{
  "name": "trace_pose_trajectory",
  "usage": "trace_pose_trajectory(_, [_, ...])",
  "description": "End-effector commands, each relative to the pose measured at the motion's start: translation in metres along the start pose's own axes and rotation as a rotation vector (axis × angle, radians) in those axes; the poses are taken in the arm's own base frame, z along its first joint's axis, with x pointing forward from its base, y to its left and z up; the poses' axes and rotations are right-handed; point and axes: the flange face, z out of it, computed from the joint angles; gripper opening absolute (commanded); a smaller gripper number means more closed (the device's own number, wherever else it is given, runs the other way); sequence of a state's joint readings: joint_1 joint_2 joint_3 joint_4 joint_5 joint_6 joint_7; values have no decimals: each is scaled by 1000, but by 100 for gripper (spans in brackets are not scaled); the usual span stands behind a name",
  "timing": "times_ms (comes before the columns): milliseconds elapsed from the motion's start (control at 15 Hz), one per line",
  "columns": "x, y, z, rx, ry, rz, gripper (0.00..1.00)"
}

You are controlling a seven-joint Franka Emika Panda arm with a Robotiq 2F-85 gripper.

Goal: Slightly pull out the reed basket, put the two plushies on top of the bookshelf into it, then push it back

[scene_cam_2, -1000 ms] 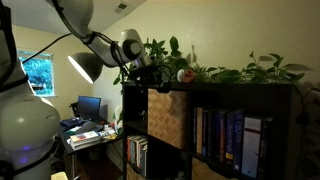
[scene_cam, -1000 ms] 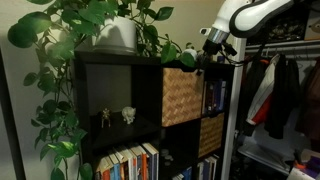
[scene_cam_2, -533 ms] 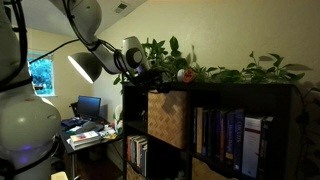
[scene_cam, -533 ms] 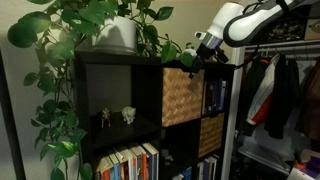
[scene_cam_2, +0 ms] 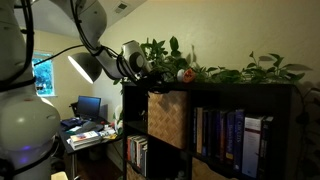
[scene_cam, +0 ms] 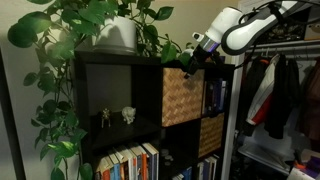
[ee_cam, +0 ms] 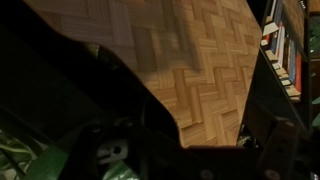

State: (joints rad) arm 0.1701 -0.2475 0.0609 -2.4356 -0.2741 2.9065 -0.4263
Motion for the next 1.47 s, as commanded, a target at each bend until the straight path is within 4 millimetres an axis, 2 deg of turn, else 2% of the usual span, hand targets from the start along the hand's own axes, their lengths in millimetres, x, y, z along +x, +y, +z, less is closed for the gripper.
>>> trace_pose_trajectory(0, [-3, 4, 2, -44, 28, -41, 100])
trace_pose_trajectory(400, [-12, 5, 19, -44, 24, -65, 100])
trace_pose_trajectory(733, [-14, -7, 22, 23, 9, -44, 100])
trace_pose_trajectory(933, [-14, -16, 12, 96, 9, -24, 100])
trace_pose_trajectory(1200, [-24, -7, -4, 142, -29, -12, 100])
trace_pose_trajectory(1400, [-28, -9, -14, 192, -87, -13, 100])
